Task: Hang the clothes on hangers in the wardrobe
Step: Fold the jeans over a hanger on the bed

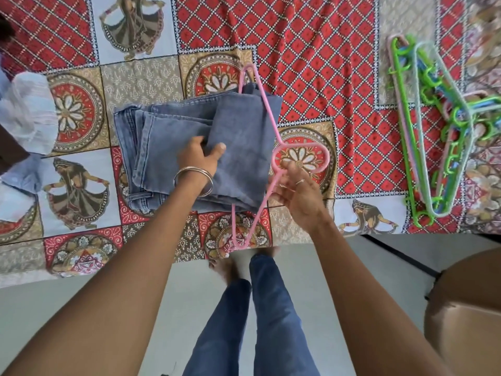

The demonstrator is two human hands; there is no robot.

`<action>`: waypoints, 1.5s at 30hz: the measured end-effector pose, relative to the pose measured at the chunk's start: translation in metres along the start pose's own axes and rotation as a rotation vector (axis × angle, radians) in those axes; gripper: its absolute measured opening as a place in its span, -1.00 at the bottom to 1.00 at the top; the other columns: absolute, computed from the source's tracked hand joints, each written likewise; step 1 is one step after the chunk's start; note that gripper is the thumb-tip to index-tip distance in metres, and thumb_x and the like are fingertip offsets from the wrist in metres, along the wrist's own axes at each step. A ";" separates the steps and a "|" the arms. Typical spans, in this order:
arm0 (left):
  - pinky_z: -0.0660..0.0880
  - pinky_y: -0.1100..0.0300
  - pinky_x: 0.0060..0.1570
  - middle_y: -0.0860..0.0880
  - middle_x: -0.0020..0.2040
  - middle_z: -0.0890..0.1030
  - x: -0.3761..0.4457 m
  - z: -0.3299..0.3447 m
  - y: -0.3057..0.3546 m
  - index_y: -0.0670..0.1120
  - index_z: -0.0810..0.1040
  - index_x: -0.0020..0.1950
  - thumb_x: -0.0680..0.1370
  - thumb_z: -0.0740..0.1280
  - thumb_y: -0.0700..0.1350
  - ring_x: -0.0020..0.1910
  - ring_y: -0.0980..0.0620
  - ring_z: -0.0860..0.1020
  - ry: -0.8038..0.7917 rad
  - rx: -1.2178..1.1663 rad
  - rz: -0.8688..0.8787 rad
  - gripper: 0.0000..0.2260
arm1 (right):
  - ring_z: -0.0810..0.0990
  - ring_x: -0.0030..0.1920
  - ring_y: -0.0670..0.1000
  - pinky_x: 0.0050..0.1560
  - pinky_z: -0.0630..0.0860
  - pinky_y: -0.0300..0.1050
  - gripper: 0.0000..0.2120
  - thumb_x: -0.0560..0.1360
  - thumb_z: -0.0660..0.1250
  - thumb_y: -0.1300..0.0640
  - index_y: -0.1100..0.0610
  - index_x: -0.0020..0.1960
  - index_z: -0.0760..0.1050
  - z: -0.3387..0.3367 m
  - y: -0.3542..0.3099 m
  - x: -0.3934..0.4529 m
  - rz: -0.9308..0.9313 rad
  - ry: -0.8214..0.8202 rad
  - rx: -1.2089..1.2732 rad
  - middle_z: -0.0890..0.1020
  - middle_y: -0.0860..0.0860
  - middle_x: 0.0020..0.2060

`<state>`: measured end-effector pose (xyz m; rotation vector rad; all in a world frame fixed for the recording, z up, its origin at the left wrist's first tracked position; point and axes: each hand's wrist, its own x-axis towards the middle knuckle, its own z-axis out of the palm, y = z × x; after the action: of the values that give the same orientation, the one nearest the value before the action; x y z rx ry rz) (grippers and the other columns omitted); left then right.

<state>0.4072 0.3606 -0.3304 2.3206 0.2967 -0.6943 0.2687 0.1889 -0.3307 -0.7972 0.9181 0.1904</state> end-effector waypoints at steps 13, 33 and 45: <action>0.34 0.18 -0.42 0.01 -0.40 0.50 0.002 0.033 0.028 -0.11 0.49 -0.29 0.46 0.40 0.16 -0.42 0.09 0.42 0.013 -0.156 -0.075 -0.65 | 0.60 0.15 0.27 0.17 0.48 0.28 -0.36 0.34 0.21 -0.41 0.13 0.06 0.56 -0.021 -0.049 0.015 0.017 0.053 0.589 0.65 0.13 0.01; 0.32 0.12 -0.29 -0.12 -0.30 0.43 0.026 -0.086 -0.044 -0.12 0.46 -0.25 0.47 0.28 0.27 -0.31 0.07 0.39 0.213 -0.327 0.013 -0.56 | 0.27 -0.61 -0.12 -0.61 0.18 -0.28 -0.77 0.37 0.52 0.15 0.20 -0.32 0.49 0.005 -0.040 0.032 -0.355 0.360 -0.236 0.39 -0.07 -0.59; 0.47 -0.11 0.05 -0.25 0.02 0.60 0.072 -0.103 -0.097 -0.23 0.55 -0.01 0.56 0.26 0.16 0.03 -0.24 0.54 0.243 -0.121 -0.214 -0.58 | 0.44 -0.56 -0.22 -0.55 0.33 -0.33 -0.81 0.41 0.48 0.32 0.14 -0.29 0.52 0.041 -0.050 0.046 -0.397 0.508 -0.309 0.57 -0.10 -0.50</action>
<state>0.4710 0.5028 -0.3601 2.2782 0.6865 -0.4788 0.3463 0.1732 -0.3251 -1.3333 1.1964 -0.2368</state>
